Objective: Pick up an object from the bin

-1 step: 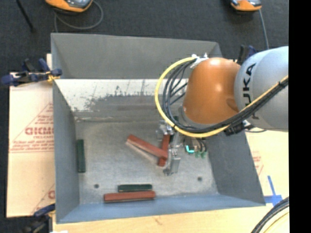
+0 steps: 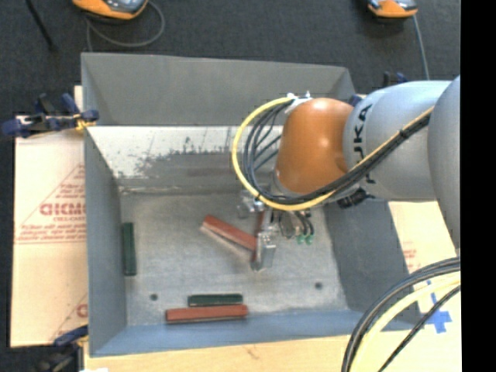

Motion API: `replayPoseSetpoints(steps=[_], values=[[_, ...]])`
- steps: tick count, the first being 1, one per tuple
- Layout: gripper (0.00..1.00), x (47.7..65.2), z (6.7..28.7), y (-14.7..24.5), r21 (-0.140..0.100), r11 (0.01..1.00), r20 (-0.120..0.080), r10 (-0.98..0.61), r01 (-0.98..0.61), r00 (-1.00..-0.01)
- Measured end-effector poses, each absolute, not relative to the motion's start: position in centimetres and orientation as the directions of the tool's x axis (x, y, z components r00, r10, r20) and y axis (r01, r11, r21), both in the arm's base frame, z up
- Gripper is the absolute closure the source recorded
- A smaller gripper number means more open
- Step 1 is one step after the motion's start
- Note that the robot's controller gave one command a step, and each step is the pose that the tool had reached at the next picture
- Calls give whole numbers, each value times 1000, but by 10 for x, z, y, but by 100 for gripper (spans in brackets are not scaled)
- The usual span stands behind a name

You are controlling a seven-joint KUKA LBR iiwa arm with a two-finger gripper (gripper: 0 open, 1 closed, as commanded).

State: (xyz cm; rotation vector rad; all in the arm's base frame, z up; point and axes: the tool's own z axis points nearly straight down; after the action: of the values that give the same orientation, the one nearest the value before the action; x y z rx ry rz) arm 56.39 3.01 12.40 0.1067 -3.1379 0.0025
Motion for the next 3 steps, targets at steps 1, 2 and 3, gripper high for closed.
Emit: replayPoseSetpoints(steps=[1,2,3], values=[[0,602,67,60,2,998,-4,-62,-62,-998],[100,602,71,59,2,998,-5,-58,-58,-998],[100,569,204,102,-1,974,-11,-226,-226,-974]])
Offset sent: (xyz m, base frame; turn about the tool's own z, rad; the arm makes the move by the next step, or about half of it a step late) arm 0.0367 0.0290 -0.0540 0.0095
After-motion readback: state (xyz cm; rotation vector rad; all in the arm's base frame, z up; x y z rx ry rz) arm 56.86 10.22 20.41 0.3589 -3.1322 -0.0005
